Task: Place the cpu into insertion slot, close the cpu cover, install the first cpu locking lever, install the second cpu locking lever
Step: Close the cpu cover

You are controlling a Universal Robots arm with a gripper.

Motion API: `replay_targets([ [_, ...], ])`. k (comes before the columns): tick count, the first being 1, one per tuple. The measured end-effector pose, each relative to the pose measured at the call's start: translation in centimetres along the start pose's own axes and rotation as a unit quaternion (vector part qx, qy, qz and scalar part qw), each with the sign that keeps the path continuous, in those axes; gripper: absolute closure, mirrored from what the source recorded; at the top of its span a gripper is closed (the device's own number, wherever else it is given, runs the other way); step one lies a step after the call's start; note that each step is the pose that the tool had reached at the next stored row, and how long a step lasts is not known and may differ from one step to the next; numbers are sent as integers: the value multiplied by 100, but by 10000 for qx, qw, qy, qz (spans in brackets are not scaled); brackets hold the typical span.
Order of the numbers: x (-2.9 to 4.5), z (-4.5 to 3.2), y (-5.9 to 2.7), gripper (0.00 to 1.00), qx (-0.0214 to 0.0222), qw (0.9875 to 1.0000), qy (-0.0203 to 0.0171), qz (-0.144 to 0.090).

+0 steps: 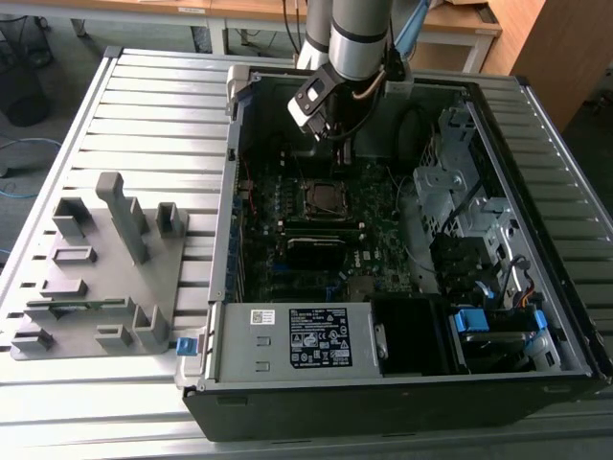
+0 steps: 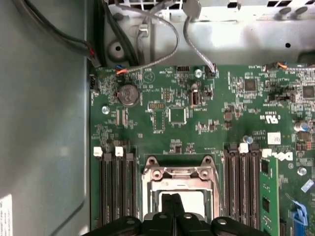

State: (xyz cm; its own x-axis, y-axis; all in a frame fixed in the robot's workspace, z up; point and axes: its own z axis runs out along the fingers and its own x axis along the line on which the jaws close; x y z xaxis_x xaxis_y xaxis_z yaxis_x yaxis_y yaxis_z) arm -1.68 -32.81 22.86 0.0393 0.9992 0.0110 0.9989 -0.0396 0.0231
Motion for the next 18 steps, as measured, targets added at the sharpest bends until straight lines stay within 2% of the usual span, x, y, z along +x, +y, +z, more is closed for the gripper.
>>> replay_targets([
  [4,-34,17,-80,89,0,10000,-1,1],
  [7,-82,35,-108,89,0,10000,-1,0],
  [18,-93,41,-112,89,0,10000,-1,-63],
])
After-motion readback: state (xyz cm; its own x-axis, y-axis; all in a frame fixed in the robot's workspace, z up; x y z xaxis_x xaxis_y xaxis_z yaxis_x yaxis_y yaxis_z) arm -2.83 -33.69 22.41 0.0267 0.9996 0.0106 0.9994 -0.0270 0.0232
